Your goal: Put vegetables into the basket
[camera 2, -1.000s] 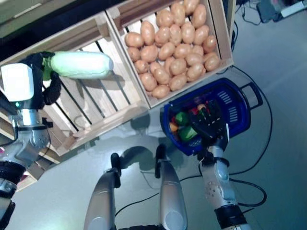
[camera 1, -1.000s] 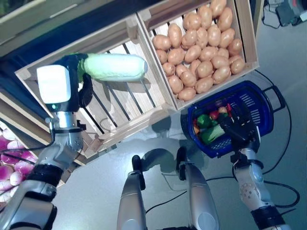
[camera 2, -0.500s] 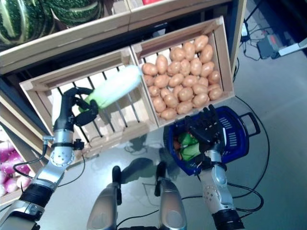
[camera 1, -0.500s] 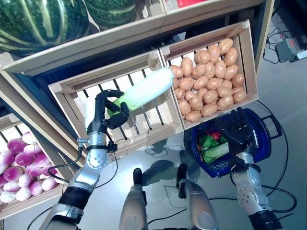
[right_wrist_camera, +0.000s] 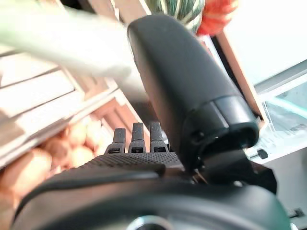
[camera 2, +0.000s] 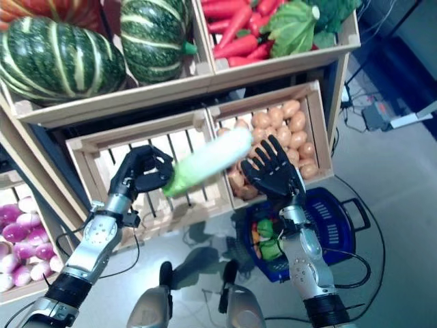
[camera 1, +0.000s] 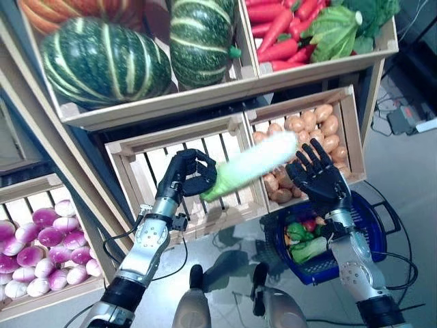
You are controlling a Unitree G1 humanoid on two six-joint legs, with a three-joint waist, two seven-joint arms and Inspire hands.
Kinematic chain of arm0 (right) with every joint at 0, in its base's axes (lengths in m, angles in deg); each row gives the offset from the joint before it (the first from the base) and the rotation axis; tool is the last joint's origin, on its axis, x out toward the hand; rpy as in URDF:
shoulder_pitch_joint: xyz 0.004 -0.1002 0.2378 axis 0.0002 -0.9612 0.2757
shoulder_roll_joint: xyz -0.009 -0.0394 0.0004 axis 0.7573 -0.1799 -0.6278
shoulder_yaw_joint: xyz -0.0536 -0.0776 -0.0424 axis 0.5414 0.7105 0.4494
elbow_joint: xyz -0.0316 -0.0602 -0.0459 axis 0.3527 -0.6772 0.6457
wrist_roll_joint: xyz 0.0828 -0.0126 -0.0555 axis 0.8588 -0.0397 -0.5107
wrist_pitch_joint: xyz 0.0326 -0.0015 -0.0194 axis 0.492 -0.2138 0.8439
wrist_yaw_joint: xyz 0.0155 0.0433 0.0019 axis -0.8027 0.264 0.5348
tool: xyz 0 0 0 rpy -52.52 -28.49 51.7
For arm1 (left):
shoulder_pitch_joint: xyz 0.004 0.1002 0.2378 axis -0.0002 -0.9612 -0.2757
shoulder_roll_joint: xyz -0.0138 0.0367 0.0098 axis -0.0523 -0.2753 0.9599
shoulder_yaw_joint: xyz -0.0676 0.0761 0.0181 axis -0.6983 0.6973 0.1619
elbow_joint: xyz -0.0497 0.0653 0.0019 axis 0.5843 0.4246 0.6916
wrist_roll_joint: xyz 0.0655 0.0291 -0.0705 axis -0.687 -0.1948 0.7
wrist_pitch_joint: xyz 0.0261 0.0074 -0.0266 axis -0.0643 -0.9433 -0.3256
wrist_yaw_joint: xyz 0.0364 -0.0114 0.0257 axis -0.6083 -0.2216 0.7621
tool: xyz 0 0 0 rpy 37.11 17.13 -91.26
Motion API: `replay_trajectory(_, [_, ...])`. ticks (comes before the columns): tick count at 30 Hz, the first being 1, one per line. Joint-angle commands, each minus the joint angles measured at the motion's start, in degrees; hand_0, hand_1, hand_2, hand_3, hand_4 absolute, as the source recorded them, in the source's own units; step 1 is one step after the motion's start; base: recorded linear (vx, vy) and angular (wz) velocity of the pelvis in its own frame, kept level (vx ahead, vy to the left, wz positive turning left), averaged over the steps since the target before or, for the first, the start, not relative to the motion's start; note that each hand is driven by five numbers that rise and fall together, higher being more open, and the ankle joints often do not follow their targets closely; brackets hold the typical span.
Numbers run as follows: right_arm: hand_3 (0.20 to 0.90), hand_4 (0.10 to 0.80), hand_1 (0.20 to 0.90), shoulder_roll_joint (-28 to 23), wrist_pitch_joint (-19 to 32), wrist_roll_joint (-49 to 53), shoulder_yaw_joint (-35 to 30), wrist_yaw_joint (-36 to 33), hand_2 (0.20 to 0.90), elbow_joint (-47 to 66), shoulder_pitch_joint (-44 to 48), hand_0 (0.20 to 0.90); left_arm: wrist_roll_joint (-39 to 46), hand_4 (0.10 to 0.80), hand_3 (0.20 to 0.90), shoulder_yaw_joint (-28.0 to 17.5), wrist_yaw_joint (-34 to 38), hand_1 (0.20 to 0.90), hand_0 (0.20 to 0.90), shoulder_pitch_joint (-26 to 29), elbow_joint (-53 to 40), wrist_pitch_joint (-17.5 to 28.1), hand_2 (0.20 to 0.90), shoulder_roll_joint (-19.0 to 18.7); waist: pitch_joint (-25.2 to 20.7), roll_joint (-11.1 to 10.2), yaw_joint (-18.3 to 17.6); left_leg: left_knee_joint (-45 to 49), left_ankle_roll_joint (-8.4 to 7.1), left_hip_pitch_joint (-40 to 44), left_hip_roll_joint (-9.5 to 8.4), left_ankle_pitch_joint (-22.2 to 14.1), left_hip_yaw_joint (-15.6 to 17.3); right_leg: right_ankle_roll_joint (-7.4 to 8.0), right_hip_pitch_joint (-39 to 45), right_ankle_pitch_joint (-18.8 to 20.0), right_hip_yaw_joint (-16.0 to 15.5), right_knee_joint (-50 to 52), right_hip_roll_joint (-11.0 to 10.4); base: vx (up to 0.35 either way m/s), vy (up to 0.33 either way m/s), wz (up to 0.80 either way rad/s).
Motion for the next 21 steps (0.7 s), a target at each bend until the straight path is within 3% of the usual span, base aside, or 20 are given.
replay_trajectory(1, [0.900,0.800,0.900,-1.72,1.97,2.65,0.88,5.09,0.900,6.89,1.10,0.900,1.66,0.400,0.300,1.36,-1.00,0.300,0.300,0.16,-4.38,3.09,0.300,-0.13,-7.71,-1.73,0.57,-0.25,1.30,-2.92,-2.81,1.28,-0.32,-0.82,4.60,-0.24,-1.21,-1.98,-0.09,0.044,-0.002,0.01])
replay_trajectory(21, [0.900,0.800,0.900,0.13,0.47,1.15,2.31,1.54,0.900,7.44,1.82,0.900,0.54,0.400,0.300,1.79,0.81,0.300,0.300,-1.34,-3.55,3.97,0.300,0.02,-9.76,-1.24,1.29,-2.22,1.60,0.60,-2.98,0.37,-0.86,-0.43,6.52,-0.06,-1.08,-3.24,0.00,0.023,0.002,0.01])
